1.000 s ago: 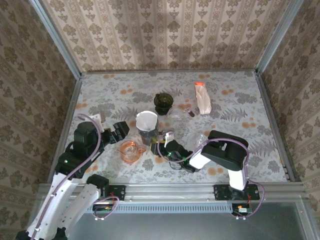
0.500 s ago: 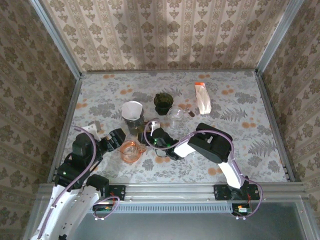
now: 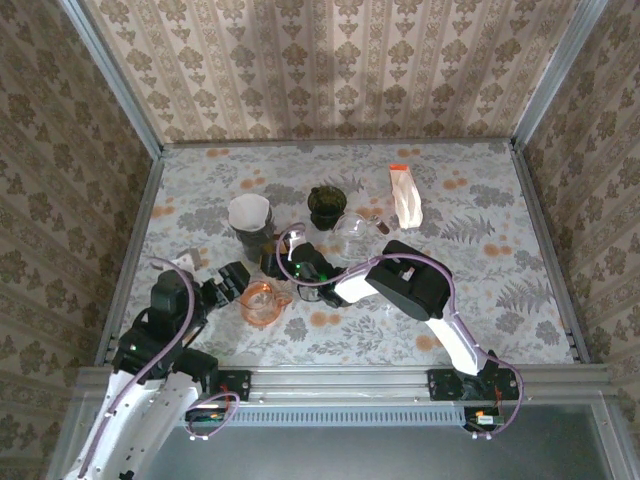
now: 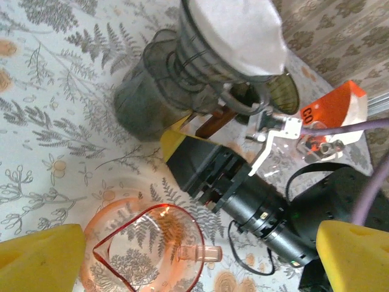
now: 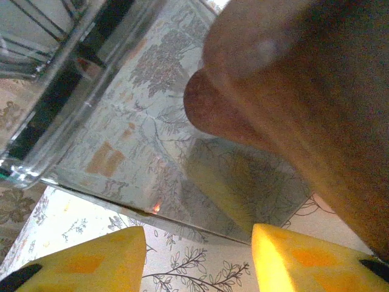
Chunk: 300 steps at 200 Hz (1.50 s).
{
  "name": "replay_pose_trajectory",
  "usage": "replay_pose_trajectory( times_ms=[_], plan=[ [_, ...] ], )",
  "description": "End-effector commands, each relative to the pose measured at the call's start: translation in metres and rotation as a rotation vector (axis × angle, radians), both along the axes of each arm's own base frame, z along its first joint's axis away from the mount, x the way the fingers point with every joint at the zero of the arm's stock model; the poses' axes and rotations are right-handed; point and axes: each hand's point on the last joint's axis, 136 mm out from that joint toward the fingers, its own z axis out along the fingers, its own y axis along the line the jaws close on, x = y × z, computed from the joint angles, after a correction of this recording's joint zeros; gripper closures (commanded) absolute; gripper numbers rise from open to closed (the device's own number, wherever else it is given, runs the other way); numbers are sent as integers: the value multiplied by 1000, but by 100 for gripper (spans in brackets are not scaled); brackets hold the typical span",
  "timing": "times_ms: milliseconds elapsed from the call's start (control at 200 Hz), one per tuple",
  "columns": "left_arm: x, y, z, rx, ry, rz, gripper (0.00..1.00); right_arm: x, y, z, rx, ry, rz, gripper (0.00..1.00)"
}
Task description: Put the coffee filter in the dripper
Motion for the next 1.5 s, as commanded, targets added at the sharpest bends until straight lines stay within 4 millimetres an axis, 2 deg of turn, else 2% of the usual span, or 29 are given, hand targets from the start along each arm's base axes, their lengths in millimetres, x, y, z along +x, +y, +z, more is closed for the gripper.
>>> replay_pose_trajectory(
  times_ms=[0,110,330,570,775,790,860,870,910,1115,1260,1345,1435,1495],
  plan=[
    [1,0,-15,-18,29,19,3,-13,-22,-42,-101,104,-12,44],
    [3,-5,-26,-28,43,4,10,-23,-36,-39,-90,113,-32,38],
    [9,-8,-66,28,132,-7,9,-57,-65,-25,-117,81,-53,35],
    [16,-19,-100,42,205,-35,8,-100,-94,13,-180,29,-31,34],
    [25,-33,-109,49,192,-96,11,-129,-117,54,-255,-27,11,33],
    [23,-39,-109,50,190,-125,11,-130,-119,55,-259,-26,12,33],
    [24,-49,-108,44,181,-163,14,-137,-135,58,-294,0,1,33],
    [24,-51,-108,45,181,-169,14,-138,-137,64,-282,-6,-3,33],
    [24,-56,-108,48,181,-191,15,-140,-151,70,-300,-6,-27,33],
    [20,-86,-112,57,186,-300,18,-143,-232,101,-453,-17,-167,35],
    [19,-111,-112,56,183,-379,18,-141,-281,118,-486,2,-260,35],
    [17,-129,-112,53,184,-430,19,-140,-297,120,-500,31,-286,35],
    [14,-148,-111,50,181,-487,19,-139,-305,116,-512,77,-297,34],
    [9,-160,-110,53,182,-529,19,-143,-314,107,-547,124,-309,33]
  ],
)
